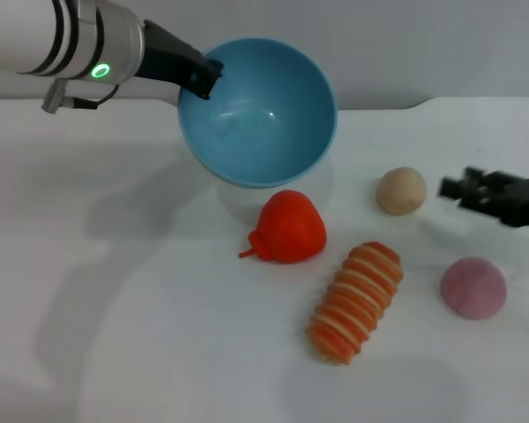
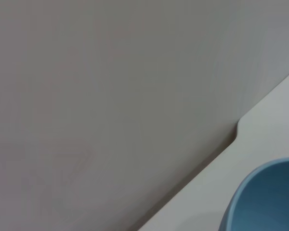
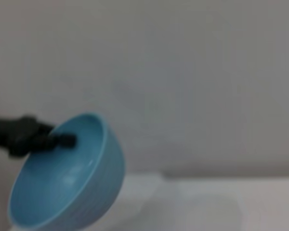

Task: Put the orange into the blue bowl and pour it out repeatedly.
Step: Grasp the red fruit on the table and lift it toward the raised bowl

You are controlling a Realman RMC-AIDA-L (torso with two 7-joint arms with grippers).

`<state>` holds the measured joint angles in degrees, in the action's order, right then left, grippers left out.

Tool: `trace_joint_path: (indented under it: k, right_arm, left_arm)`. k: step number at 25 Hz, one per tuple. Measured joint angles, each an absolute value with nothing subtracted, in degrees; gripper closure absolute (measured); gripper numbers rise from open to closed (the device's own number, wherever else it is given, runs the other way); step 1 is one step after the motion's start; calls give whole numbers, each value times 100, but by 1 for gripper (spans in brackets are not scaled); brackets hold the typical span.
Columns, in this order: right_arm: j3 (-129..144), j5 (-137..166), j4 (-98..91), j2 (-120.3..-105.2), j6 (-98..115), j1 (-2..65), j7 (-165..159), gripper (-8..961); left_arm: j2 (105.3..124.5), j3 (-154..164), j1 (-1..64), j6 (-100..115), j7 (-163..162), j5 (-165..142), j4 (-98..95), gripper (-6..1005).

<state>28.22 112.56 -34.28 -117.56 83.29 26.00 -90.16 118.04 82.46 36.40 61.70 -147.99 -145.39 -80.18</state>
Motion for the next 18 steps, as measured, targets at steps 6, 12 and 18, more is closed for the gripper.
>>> trace_joint_path:
  k: [6,12,18]
  right_arm:
    - [3515,12369,-3425,-11790,8134,3364,-9734,278]
    - [4108,12593,-2951,-11879,7511,3974,-9955,278]
    - [4519,12411,-2258,-11911,6832,4473,-9791,278]
  left_arm:
    - [11830,8382,3679,5948,-15159,-14759,-7887,999]
    - [11839,8654,3663,5673,-15353,-14741,-7682,999]
    - [11843,8884,3664,5441,-15382,-14693,-7450,999]
